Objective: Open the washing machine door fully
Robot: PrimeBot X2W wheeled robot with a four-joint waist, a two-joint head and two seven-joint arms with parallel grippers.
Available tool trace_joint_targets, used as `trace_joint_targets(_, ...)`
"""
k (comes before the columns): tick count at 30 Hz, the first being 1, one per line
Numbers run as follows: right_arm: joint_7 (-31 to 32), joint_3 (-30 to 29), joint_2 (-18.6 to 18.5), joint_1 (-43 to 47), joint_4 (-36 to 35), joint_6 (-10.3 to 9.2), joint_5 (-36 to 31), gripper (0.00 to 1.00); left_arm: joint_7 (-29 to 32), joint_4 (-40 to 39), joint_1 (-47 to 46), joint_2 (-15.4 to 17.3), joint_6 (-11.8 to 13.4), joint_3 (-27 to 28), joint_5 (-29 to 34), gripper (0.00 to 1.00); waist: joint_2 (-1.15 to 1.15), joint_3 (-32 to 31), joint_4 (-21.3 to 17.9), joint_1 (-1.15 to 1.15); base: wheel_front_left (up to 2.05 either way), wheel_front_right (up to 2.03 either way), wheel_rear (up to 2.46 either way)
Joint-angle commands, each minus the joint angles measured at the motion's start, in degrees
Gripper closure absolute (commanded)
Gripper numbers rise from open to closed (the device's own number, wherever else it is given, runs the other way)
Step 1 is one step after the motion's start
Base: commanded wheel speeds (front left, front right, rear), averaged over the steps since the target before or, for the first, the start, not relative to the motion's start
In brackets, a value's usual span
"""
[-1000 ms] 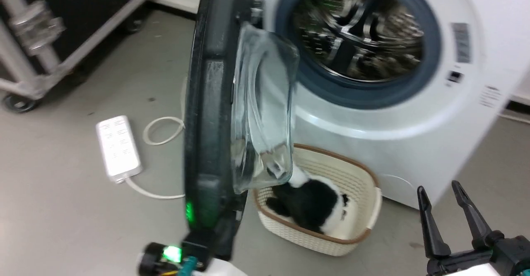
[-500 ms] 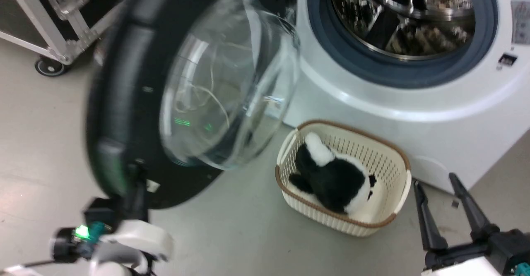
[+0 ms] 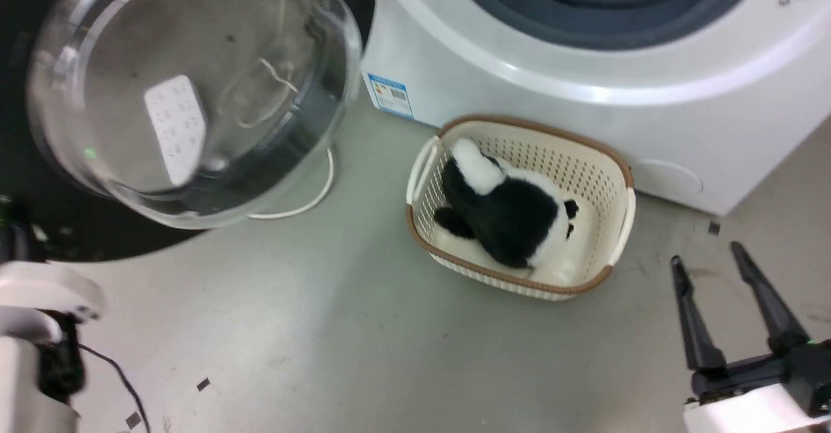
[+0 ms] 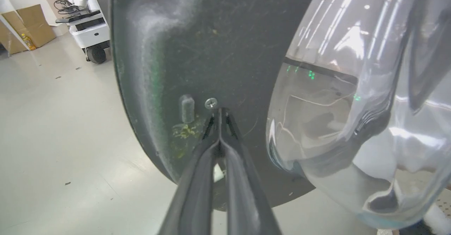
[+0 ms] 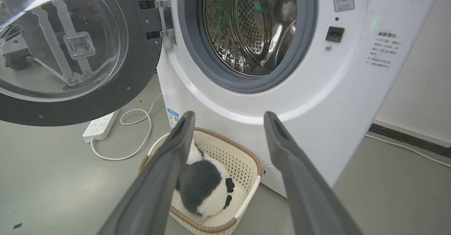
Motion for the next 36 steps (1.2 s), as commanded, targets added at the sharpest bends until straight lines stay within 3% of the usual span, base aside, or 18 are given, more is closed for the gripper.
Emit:
trace_joint_targets(1,-0.2,-0.4,-0.7,-0.9,-0.7,0.05,-0.3,0.0,-0.7,1.9,-2.0,0.9,0.0,0.9,-0.3,1.0,0.0,1.6,-0.9,-0.01,0.0,0.0,0.0)
trace_joint_targets(9,0.0,-0.6,-1.8,-1.4,-1.2,0.05,-0.2,0.0,-2.8,11.2,-8.9,3.3,-2.2,2.9,0.1,1.0,0.0,2.7,-1.5,-0.01,0.0,0.0,0.0)
trace_joint_targets(15,0.0,-0.8,-1.1,-1.8,-0.1,0.05,0.2,0.0,-2.9,7.8,-8.2,2.7,-3.5,3.6,3.9,1.0,0.0,0.1,-2.0,-0.01,0.0,0.0,0.0)
trace_joint_targets(21,-0.2,-1.8,0.6,-1.3,1.8,0.05,0.3,0.0,-3.0,-4.2,-2.2,-2.6,-3.8,3.6,9.9,1.0,0.0,-5.3,-3.2,-0.01,0.0,0.0,0.0)
trace_joint_targets(26,-0.2,-1.9,1.9,-1.1,2.9,0.05,0.6,0.0,-3.0,-15.4,4.4,-9.1,-4.0,4.7,11.2,1.0,0.0,-9.7,-6.0,-0.01,0.0,0.0,0.0)
trace_joint_targets(30,-0.2,-1.5,2.7,-0.6,2.9,0.05,0.0,0.0,-3.0,-22.2,10.4,-14.2,-3.8,2.5,13.8,1.0,0.0,-13.0,-8.8,-0.01,0.0,0.0,0.0)
trace_joint_targets(36,-0.2,-1.2,3.5,1.6,1.5,0.05,-0.8,0.0,-3.0,-27.1,19.2,-17.6,-3.5,-0.3,16.1,1.0,0.0,-16.7,-13.0,-0.01,0.0,0.0,0.0)
